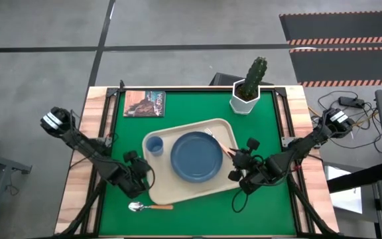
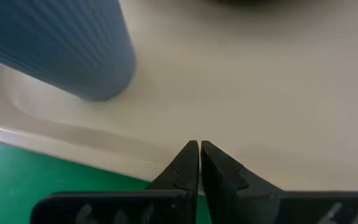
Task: Pick and place plate/cup/fork/spoon on tray
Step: Put the orange fork on the white serving tray on the left of the blue plate
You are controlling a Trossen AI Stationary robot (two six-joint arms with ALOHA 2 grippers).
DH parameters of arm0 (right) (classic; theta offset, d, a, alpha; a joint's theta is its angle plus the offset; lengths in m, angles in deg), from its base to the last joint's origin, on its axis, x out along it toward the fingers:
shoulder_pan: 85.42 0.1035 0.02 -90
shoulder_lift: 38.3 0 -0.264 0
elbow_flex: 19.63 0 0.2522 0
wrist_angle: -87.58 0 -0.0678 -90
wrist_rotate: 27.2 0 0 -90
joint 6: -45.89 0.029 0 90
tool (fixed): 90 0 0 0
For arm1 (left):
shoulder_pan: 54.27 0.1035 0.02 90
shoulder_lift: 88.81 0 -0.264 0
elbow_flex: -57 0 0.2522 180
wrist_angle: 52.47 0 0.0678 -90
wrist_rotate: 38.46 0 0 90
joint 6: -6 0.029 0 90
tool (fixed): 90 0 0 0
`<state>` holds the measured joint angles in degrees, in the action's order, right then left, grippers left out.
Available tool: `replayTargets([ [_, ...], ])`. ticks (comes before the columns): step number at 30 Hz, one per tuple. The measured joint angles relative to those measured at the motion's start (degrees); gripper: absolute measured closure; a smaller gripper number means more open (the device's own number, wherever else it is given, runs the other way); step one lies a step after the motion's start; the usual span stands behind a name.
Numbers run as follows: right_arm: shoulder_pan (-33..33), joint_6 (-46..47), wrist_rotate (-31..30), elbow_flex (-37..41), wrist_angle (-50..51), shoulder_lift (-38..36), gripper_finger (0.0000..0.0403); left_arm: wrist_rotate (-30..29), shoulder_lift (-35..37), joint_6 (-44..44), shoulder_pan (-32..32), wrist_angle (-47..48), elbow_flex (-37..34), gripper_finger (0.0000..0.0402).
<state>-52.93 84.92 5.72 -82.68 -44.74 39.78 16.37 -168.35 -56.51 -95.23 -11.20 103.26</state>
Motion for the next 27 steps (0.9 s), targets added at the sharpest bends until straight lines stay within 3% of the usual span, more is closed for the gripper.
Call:
replayTargets([
  [12,0.0,1.0,0.0,0.0,-0.4,0.0,0.0349,-3.3,0.6,-0.1,4.2,8.9,-0.5,0.0402],
  [27,0.0,1.6,0.0,0.0,-1.8,0.0,0.0349,-2.5,3.5,0.4,4.2,9.0,-2.7,0.0402],
])
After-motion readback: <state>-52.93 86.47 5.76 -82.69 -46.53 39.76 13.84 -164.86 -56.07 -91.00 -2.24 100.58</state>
